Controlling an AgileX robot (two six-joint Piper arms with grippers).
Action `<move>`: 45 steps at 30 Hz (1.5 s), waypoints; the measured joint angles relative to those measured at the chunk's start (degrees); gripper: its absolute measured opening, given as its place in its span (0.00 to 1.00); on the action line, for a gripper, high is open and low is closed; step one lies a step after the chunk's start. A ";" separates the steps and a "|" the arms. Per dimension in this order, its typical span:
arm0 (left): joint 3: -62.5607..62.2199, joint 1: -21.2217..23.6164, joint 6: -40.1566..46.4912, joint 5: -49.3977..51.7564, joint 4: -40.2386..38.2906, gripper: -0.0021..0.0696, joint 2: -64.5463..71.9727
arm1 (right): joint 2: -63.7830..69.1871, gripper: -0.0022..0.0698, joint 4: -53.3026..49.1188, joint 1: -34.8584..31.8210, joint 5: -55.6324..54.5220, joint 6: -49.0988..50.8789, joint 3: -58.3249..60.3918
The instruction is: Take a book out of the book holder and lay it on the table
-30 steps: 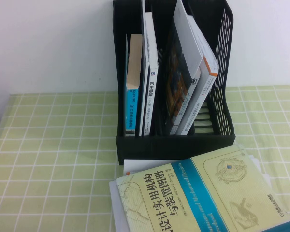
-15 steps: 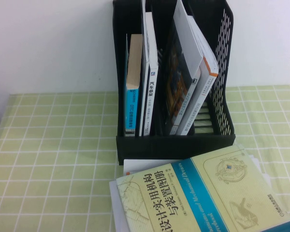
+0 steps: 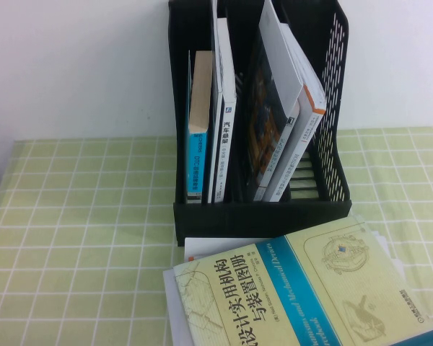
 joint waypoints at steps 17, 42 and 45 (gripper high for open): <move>0.32 0.00 -6.57 -26.98 -14.21 0.03 0.00 | 0.00 0.03 1.74 0.00 -32.23 0.00 0.19; -15.81 0.00 -26.75 -36.45 -12.40 0.03 0.90 | 0.03 0.03 -6.38 0.00 -41.18 19.35 -28.77; -24.96 0.00 -26.01 -24.10 -8.07 0.03 5.53 | 2.61 0.03 -8.19 0.00 -31.56 22.11 -37.46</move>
